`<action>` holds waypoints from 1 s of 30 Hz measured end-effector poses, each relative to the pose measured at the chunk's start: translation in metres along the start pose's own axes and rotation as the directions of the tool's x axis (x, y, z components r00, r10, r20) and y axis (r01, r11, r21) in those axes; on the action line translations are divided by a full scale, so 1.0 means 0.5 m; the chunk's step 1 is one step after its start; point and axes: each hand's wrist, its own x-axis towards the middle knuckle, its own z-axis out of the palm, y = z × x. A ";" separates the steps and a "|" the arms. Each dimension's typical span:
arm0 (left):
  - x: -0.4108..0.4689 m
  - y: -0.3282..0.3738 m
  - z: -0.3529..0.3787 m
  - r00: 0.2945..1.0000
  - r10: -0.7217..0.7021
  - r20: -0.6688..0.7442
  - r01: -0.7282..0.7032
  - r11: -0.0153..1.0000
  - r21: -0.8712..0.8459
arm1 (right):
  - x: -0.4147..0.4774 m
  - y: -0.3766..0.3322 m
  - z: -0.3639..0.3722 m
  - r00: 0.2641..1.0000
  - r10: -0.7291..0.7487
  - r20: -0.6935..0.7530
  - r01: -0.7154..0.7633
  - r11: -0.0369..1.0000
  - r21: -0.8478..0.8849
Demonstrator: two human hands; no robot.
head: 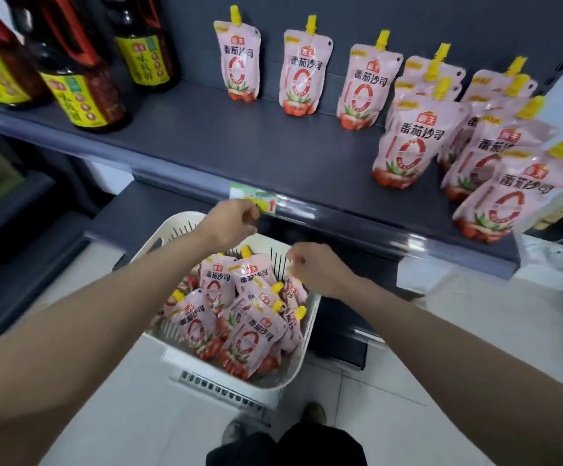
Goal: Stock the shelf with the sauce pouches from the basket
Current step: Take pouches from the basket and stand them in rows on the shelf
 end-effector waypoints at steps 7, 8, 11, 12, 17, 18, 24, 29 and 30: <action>-0.038 -0.186 0.092 0.939 -0.215 0.269 0.178 0.972 0.154 | 0.081 -0.012 0.217 0.854 0.358 0.379 -0.273 0.927 -0.258; -0.040 -0.200 0.109 0.929 -0.230 0.291 0.196 0.970 0.142 | 0.086 -0.009 0.240 0.810 0.413 0.417 -0.343 0.910 -0.234; -0.039 -0.229 0.163 0.884 -0.255 0.391 0.257 0.965 0.048 | 0.099 -0.002 0.304 0.722 0.538 0.436 -0.584 0.811 -0.034; -0.038 -0.238 0.181 0.868 -0.257 0.425 0.267 0.963 0.037 | 0.105 -0.002 0.324 0.716 0.561 0.416 -0.634 0.771 0.052; -0.021 -0.273 0.249 0.836 -0.270 0.478 0.294 0.955 0.026 | 0.117 0.006 0.386 0.668 0.654 0.355 -0.744 0.582 0.327; -0.018 -0.277 0.259 0.837 -0.269 0.476 0.304 0.953 0.003 | 0.111 0.002 0.391 0.621 0.687 0.378 -0.783 0.521 0.340; -0.002 -0.288 0.292 0.845 -0.247 0.474 0.301 0.953 -0.039 | 0.111 -0.004 0.401 0.460 0.812 0.359 -0.849 0.285 0.446; 0.011 -0.294 0.290 0.835 -0.260 0.485 0.303 0.953 -0.012 | 0.102 -0.010 0.392 0.423 0.840 0.340 -0.801 0.172 0.573; 0.013 -0.296 0.291 0.831 -0.270 0.486 0.326 0.945 -0.032 | 0.100 -0.009 0.389 0.441 0.840 0.315 -0.788 0.194 0.585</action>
